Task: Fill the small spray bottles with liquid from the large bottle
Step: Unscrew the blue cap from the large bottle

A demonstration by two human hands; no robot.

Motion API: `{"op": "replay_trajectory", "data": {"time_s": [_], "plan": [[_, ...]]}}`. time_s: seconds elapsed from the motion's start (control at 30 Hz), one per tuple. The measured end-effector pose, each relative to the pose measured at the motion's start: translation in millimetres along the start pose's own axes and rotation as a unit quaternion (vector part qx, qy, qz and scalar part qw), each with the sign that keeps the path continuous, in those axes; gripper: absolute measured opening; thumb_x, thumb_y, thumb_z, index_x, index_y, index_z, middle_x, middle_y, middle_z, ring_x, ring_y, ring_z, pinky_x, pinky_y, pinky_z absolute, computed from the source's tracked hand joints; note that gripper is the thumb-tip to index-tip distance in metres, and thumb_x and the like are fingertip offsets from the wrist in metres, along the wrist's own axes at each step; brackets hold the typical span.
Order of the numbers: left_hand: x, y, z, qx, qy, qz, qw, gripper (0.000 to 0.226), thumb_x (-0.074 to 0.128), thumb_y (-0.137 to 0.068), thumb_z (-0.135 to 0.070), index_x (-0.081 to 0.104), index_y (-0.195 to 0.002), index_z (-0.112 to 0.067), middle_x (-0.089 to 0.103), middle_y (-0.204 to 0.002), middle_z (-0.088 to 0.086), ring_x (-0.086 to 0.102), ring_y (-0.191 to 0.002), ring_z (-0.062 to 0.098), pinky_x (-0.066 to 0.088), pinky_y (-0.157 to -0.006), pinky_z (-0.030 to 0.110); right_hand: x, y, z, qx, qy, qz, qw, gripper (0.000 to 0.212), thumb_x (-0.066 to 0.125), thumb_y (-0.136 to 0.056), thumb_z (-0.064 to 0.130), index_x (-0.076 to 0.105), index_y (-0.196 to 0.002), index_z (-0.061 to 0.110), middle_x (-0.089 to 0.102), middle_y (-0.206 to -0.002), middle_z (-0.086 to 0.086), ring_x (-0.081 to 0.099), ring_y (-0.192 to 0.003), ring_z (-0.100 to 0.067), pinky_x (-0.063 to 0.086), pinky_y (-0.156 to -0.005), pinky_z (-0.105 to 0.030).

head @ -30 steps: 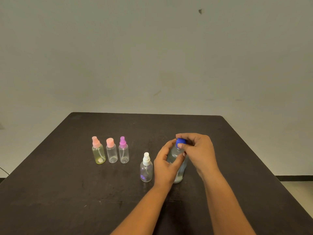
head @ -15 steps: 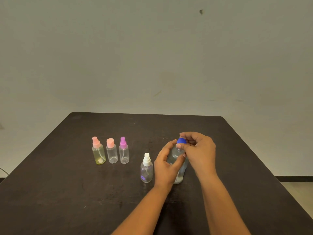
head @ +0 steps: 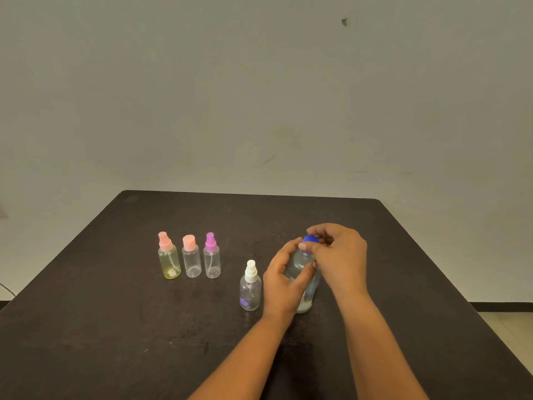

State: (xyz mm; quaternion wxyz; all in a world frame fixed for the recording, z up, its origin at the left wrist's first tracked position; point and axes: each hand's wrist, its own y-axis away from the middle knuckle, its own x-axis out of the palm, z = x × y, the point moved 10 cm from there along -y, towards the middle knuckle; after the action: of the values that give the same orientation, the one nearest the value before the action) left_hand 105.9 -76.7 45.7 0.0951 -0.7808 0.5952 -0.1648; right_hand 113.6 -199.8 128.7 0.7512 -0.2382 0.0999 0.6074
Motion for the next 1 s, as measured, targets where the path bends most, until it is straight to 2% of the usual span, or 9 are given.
{"op": "replay_trajectory", "data": {"time_s": [0.1, 0.17, 0.27, 0.43, 0.57, 0.67, 0.73, 0.87, 1.0], "plan": [[0.5, 0.4, 1.7, -0.004, 0.006, 0.003, 1.0, 0.043, 0.072, -0.075, -0.026, 0.061, -0.116, -0.029, 0.066, -0.118, -0.004, 0.06, -0.113, 0.012, 0.048, -0.099, 0.042, 3.1, 0.3, 1.9, -0.006, 0.008, 0.032, 0.999, 0.034, 0.068, -0.076, -0.001, 0.07, -0.104, 0.017, 0.069, -0.099, 0.004, 0.062, -0.091, -0.007, 0.054, -0.083, -0.029], [1.4, 1.3, -0.5, -0.005, 0.009, 0.007, 1.0, 0.042, 0.072, -0.076, -0.02, 0.06, -0.115, -0.03, 0.066, -0.117, -0.004, 0.06, -0.112, 0.012, 0.048, -0.099, 0.041, 7.0, 1.6, 3.0, -0.011, 0.017, 0.049, 0.999, 0.037, 0.068, -0.08, 0.005, 0.065, -0.115, 0.019, 0.066, -0.111, 0.006, 0.06, -0.101, -0.008, 0.05, -0.087, -0.024], [-0.1, 1.5, 2.2, -0.016, 0.016, 0.001, 1.0, 0.046, 0.07, -0.07, -0.032, 0.06, -0.115, -0.031, 0.067, -0.116, -0.003, 0.06, -0.112, 0.012, 0.047, -0.1, 0.041, 5.2, 3.5, 5.3, -0.02, 0.03, 0.02, 0.999, 0.042, 0.075, -0.076, 0.025, 0.063, -0.116, 0.018, 0.06, -0.111, 0.007, 0.056, -0.096, -0.006, 0.042, -0.074, -0.01], [-2.0, 1.0, 0.8, -0.005, -0.003, -0.004, 1.0, 0.041, 0.068, -0.07, -0.035, 0.06, -0.11, -0.042, 0.067, -0.116, -0.006, 0.06, -0.112, 0.01, 0.048, -0.099, 0.039, -0.9, 7.6, 2.2, -0.014, 0.041, -0.038, 0.998, 0.024, 0.076, -0.075, 0.021, 0.068, -0.097, 0.016, 0.063, -0.093, 0.004, 0.057, -0.076, -0.003, 0.041, -0.062, -0.008], [0.4, 1.3, -3.2, 0.005, -0.002, 0.01, 1.0, 0.043, 0.068, -0.072, -0.033, 0.06, -0.115, -0.034, 0.066, -0.117, -0.006, 0.059, -0.113, 0.01, 0.047, -0.1, 0.039, 1.0, 6.0, 1.8, -0.011, 0.019, 0.003, 1.0, 0.032, 0.074, -0.076, 0.008, 0.069, -0.107, 0.015, 0.068, -0.102, 0.002, 0.059, -0.086, -0.002, 0.042, -0.072, -0.007], [0.9, 1.3, -0.8, 0.001, 0.002, 0.009, 1.0, 0.046, 0.069, -0.072, -0.033, 0.061, -0.116, -0.028, 0.065, -0.118, -0.003, 0.059, -0.114, 0.012, 0.046, -0.1, 0.042, 1.9, 4.9, 3.9, -0.01, 0.026, 0.021, 0.999, 0.042, 0.073, -0.077, 0.008, 0.063, -0.117, 0.017, 0.065, -0.112, 0.003, 0.059, -0.099, -0.007, 0.046, -0.085, -0.017], [0.8, 1.3, -1.3, 0.001, 0.002, 0.007, 1.0, 0.042, 0.069, -0.071, -0.032, 0.062, -0.112, -0.029, 0.066, -0.117, -0.002, 0.06, -0.114, 0.013, 0.046, -0.101, 0.043, -0.2, 4.4, 5.8, -0.017, 0.044, -0.002, 0.999, 0.04, 0.076, -0.075, 0.017, 0.064, -0.112, 0.017, 0.06, -0.11, 0.003, 0.058, -0.097, -0.008, 0.047, -0.08, -0.017], [-0.4, 1.5, -6.0, 0.006, -0.012, 0.005, 1.0, 0.039, 0.068, -0.069, -0.033, 0.062, -0.104, -0.05, 0.067, -0.113, -0.015, 0.06, -0.112, 0.007, 0.047, -0.098, 0.029, -1.9, 4.6, 5.6, -0.024, 0.057, -0.042, 0.997, 0.02, 0.077, -0.072, 0.017, 0.063, -0.086, 0.019, 0.059, -0.092, 0.002, 0.056, -0.076, -0.005, 0.04, -0.059, -0.007], [-0.3, 1.4, -4.3, 0.006, -0.008, 0.008, 1.0, 0.044, 0.067, -0.071, -0.033, 0.062, -0.114, -0.027, 0.066, -0.117, -0.005, 0.059, -0.113, 0.01, 0.047, -0.1, 0.039, -0.6, 3.7, 2.2, -0.006, 0.029, -0.021, 0.999, 0.021, 0.076, -0.073, 0.008, 0.068, -0.09, 0.017, 0.064, -0.086, 0.004, 0.059, -0.075, -0.003, 0.041, -0.06, -0.007]]}}
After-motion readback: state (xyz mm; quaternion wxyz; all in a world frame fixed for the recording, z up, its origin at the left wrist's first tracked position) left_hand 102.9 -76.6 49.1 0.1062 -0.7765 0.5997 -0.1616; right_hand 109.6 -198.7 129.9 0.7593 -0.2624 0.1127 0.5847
